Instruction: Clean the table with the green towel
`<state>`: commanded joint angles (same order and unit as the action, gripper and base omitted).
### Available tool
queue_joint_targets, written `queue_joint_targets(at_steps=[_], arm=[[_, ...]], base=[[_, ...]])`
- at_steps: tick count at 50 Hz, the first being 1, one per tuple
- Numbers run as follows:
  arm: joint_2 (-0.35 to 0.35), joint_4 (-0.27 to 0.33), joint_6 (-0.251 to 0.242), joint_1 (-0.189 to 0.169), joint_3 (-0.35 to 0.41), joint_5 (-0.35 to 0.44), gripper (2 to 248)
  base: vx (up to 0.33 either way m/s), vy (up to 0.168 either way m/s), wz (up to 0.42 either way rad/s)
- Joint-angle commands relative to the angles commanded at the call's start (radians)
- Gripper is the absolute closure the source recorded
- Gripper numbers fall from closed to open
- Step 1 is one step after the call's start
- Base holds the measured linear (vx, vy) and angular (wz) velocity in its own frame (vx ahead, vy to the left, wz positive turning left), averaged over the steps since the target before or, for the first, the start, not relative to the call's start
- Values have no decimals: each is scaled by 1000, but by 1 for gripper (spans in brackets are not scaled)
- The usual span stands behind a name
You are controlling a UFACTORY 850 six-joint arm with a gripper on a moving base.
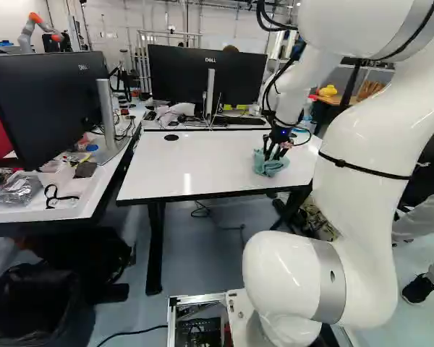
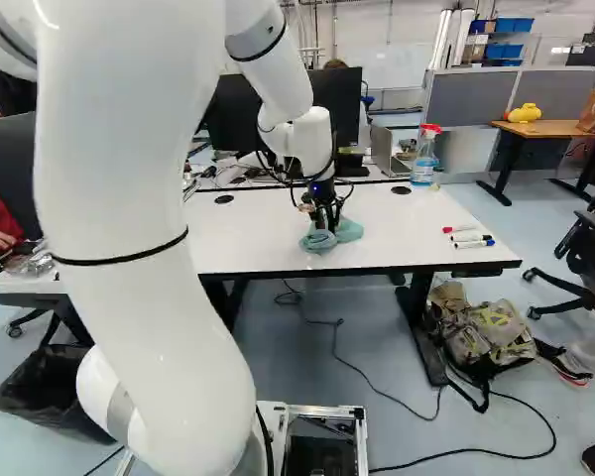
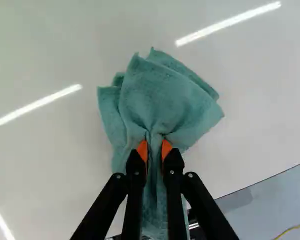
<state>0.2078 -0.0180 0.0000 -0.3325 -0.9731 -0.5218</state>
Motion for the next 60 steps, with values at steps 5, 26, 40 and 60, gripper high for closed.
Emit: queue_joint_targets(at_steps=[5,26,40,60], arm=[[-21,0,0,-6,25,0,199],[-33,0,0,-9,35,0,199],[-68,0,0,25,36,0,199],[-114,0,0,107,28,0,199]], base=[[0,0,0],[0,0,0],[0,0,0],[0,0,0]])
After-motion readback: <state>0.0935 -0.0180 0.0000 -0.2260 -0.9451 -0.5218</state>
